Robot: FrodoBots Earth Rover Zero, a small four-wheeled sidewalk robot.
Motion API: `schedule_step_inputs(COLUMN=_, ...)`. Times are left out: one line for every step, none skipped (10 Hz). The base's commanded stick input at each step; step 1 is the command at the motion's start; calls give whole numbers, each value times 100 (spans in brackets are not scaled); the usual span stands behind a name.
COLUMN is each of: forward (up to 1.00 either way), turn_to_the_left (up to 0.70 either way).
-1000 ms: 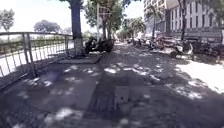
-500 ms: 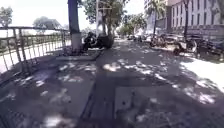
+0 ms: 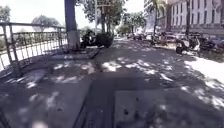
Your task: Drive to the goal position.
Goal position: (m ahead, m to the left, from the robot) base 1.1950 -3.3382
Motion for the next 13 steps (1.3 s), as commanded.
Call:
schedule_step_inputs(forward=45, turn_to_the_left=0)
schedule_step_inputs(forward=45, turn_to_the_left=0)
schedule_step_inputs(forward=45, turn_to_the_left=0)
schedule_step_inputs(forward=45, turn_to_the_left=0)
schedule_step_inputs(forward=45, turn_to_the_left=0)
schedule_step_inputs(forward=45, turn_to_the_left=0)
schedule_step_inputs(forward=45, turn_to_the_left=0)
schedule_step_inputs(forward=45, turn_to_the_left=0)
schedule_step_inputs(forward=45, turn_to_the_left=0)
schedule_step_inputs(forward=45, turn_to_the_left=0)
schedule_step_inputs(forward=45, turn_to_the_left=-22)
schedule_step_inputs(forward=45, turn_to_the_left=-27)
schedule_step_inputs(forward=45, turn_to_the_left=-27)
